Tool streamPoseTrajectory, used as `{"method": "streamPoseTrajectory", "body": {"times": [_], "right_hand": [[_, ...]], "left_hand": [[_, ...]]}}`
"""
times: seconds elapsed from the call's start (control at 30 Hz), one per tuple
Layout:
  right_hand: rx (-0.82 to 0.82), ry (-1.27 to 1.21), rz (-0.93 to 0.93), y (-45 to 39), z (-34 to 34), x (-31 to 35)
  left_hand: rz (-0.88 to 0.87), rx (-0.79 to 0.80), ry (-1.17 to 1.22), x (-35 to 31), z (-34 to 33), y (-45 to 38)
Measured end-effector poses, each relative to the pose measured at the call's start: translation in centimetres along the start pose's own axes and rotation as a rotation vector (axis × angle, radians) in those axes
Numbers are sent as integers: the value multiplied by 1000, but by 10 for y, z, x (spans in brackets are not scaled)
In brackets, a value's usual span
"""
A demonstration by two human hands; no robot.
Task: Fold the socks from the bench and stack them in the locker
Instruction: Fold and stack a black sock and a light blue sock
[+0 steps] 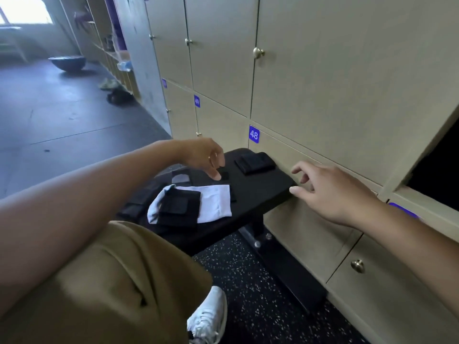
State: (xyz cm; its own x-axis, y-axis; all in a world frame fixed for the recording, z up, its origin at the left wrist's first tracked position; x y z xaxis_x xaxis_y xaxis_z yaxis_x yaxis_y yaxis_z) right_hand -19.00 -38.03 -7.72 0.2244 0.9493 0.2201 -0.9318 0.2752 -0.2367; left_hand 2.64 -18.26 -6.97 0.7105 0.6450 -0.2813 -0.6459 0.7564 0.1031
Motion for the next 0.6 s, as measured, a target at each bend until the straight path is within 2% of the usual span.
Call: {"method": "streamPoseTrajectory", "body": {"times": [0.27,0.6], "right_hand": [[62,-39,0,-16,-20,17],[128,-45,15,-29,-42,37]], "left_hand": [[117,360,-180,41,-19,2],[127,388,-214,59,-35,-1]]}}
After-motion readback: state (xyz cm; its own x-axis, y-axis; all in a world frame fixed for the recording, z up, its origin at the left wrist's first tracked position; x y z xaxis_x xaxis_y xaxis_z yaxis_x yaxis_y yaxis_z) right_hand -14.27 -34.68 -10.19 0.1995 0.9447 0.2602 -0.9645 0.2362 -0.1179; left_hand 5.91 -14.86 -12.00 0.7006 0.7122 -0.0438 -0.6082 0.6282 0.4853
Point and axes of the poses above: each hand's wrist, its own y-axis away from the middle knuckle, its own z-axis out of the back of the hand, x = y × z, the point moved 3 cm from there along -y, towards the middle knuckle, and after that the axes turned 8 degrees about -x, right-handed, at the moved point
